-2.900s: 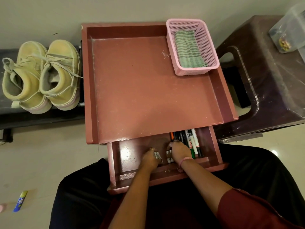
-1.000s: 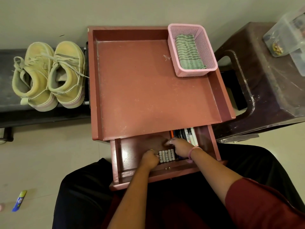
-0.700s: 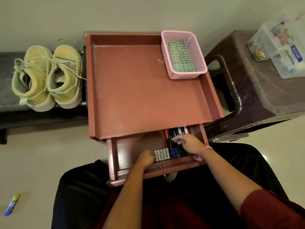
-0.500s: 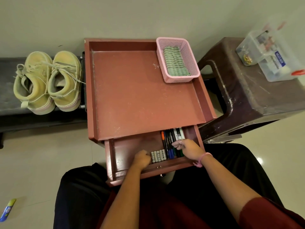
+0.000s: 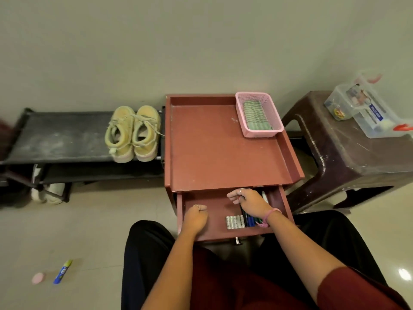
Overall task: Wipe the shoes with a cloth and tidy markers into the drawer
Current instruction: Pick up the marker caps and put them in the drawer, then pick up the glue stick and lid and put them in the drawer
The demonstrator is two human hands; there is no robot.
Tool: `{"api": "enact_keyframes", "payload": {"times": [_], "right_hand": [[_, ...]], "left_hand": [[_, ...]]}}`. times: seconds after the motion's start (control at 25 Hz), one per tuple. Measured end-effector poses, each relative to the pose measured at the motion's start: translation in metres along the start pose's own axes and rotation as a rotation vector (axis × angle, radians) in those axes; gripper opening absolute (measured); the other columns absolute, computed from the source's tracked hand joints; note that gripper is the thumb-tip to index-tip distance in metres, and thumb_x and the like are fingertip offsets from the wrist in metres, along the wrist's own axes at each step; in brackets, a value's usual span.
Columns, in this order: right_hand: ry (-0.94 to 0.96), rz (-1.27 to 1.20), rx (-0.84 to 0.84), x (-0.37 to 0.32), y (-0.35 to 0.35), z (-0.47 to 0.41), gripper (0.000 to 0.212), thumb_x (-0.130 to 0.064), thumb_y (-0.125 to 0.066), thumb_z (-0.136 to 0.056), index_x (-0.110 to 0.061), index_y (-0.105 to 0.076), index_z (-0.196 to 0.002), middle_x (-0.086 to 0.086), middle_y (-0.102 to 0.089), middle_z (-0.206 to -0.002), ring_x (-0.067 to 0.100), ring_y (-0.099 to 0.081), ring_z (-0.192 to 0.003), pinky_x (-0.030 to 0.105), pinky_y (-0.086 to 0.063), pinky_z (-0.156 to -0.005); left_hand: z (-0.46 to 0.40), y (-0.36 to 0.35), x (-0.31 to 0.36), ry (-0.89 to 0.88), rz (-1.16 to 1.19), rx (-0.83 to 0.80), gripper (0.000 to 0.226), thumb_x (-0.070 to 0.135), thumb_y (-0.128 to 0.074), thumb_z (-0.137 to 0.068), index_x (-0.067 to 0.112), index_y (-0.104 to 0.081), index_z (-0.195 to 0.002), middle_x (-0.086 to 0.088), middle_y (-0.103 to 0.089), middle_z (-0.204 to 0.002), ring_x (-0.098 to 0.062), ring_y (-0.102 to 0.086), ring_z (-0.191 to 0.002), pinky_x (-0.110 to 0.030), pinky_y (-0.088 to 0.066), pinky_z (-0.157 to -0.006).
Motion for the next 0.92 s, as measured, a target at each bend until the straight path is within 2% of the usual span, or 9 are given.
{"api": "enact_keyframes", "payload": {"times": [0.04, 0.2, 0.28, 0.4, 0.56, 0.72, 0.92], "right_hand": [[0.029, -0.004, 0.007, -0.013, -0.004, 0.002, 0.048, 0.012, -0.029, -0.09, -0.008, -0.064, -0.114, 0.008, -0.065, -0.112, 0.02, -0.063, -0.1, 0.009, -0.045, -0.083], [0.134, -0.002, -0.019, -0.059, -0.014, 0.015, 0.046, 0.008, -0.029, -0.092, -0.01, -0.064, -0.115, 0.004, -0.064, -0.108, 0.017, -0.063, -0.098, 0.022, -0.046, -0.091], [0.18, -0.01, -0.015, -0.081, -0.017, 0.023, 0.045, 0.008, -0.03, -0.092, -0.011, -0.064, -0.116, 0.002, -0.064, -0.106, 0.015, -0.062, -0.096, 0.02, -0.047, -0.088], [0.274, -0.016, 0.0, -0.118, -0.02, 0.039, 0.045, 0.009, -0.033, -0.089, -0.009, -0.064, -0.115, 0.002, -0.065, -0.1, 0.014, -0.062, -0.092, 0.008, -0.045, -0.079], [0.395, -0.032, -0.002, -0.171, -0.028, 0.059, 0.043, 0.006, -0.037, -0.087, -0.013, -0.066, -0.112, 0.002, -0.068, -0.103, 0.012, -0.063, -0.088, 0.014, -0.048, -0.078], [0.499, -0.065, -0.048, -0.226, -0.052, 0.076, 0.038, 0.001, -0.041, -0.09, -0.015, -0.065, -0.115, 0.0, -0.067, -0.103, 0.006, -0.063, -0.085, 0.012, -0.045, -0.075], [0.567, -0.079, -0.176, -0.288, -0.106, 0.075, 0.033, -0.004, -0.044, -0.093, -0.017, -0.063, -0.116, -0.003, -0.067, -0.104, 0.004, -0.064, -0.088, 0.012, -0.044, -0.071]], "left_hand": [[0.009, 0.012, 0.002, -0.018, 0.025, 0.032, 0.031, 0.012, -0.05, -0.095, 0.008, -0.061, -0.124, -0.007, -0.06, -0.129, -0.023, -0.054, -0.119, -0.032, -0.039, -0.107], [0.045, 0.057, 0.002, -0.09, 0.145, 0.153, 0.027, 0.013, -0.052, -0.095, 0.011, -0.062, -0.12, -0.007, -0.063, -0.123, -0.022, -0.058, -0.115, -0.038, -0.042, -0.105], [0.061, 0.078, 0.0, -0.125, 0.206, 0.214, 0.024, 0.011, -0.054, -0.094, 0.011, -0.062, -0.117, -0.007, -0.064, -0.12, -0.02, -0.06, -0.111, -0.037, -0.045, -0.103], [0.088, 0.107, -0.005, -0.158, 0.286, 0.31, 0.022, 0.011, -0.056, -0.093, 0.012, -0.062, -0.114, -0.005, -0.066, -0.112, -0.018, -0.062, -0.106, -0.031, -0.047, -0.097], [0.124, 0.143, -0.011, -0.184, 0.358, 0.435, 0.022, 0.01, -0.057, -0.092, 0.013, -0.063, -0.113, -0.002, -0.067, -0.104, -0.018, -0.064, -0.099, -0.025, -0.046, -0.085], [0.157, 0.181, -0.023, -0.199, 0.409, 0.564, 0.02, 0.009, -0.057, -0.093, 0.011, -0.064, -0.112, -0.004, -0.067, -0.103, -0.019, -0.064, -0.1, -0.028, -0.048, -0.089], [0.181, 0.231, -0.069, -0.14, 0.483, 0.784, 0.02, 0.011, -0.055, -0.093, 0.016, -0.063, -0.11, 0.001, -0.065, -0.104, -0.012, -0.06, -0.096, -0.025, -0.044, -0.083]]}}
Point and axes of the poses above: each hand's wrist, its own z-axis away from the middle knuckle, its own y-axis out of the back of the hand, x = y × z, the point moved 1 cm from there along -z, towards the middle knuckle
